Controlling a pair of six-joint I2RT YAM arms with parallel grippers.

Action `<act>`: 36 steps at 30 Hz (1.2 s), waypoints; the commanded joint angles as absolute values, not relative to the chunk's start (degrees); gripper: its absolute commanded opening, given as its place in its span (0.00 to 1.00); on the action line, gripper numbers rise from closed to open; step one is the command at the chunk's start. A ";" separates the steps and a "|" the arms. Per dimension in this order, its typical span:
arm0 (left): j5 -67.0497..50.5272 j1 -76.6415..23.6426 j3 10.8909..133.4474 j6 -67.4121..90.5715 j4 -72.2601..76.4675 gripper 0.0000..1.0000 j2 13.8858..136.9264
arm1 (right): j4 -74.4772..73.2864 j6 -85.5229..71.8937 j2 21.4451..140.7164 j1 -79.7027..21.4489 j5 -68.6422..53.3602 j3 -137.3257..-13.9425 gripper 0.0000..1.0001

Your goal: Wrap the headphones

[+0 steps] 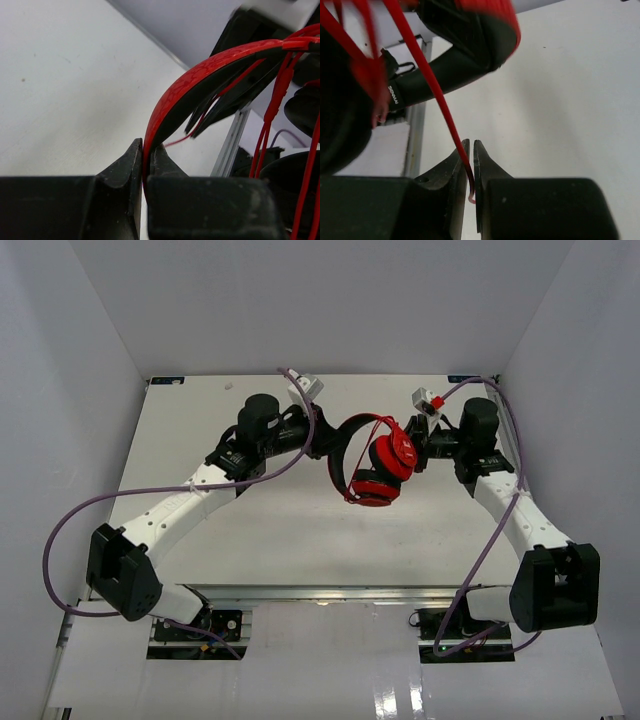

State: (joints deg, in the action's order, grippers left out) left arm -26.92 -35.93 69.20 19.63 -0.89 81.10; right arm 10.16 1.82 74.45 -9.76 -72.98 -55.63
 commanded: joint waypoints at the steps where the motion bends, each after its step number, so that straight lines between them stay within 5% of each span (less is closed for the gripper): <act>1: -26.35 -36.41 75.70 28.15 8.55 0.00 78.47 | 32.31 -19.78 76.33 -11.55 -76.81 -51.74 0.19; 7: -23.12 -36.82 79.09 31.51 10.88 0.00 78.94 | 34.02 -20.27 78.70 -15.68 -72.70 -52.31 0.25; 14: -8.33 -36.91 77.49 33.91 11.62 0.00 75.26 | 44.50 -28.17 78.86 -16.37 -69.87 -46.68 0.08; 19: 18.90 -36.91 69.23 43.70 10.45 0.00 70.80 | 32.13 -17.26 72.67 -16.72 -62.28 -44.52 0.08; 23: 29.74 -36.91 65.68 51.85 6.16 0.00 72.45 | 17.88 -5.67 68.18 -19.47 -52.91 -44.54 0.08; 36: 31.03 -37.97 75.51 43.35 -18.36 0.00 96.58 | -6.76 23.89 75.47 -27.25 -24.98 -49.13 0.08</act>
State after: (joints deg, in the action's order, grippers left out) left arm 28.34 -37.63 73.14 48.34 -9.72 93.43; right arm 2.52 11.68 70.39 -25.71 -35.42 -47.22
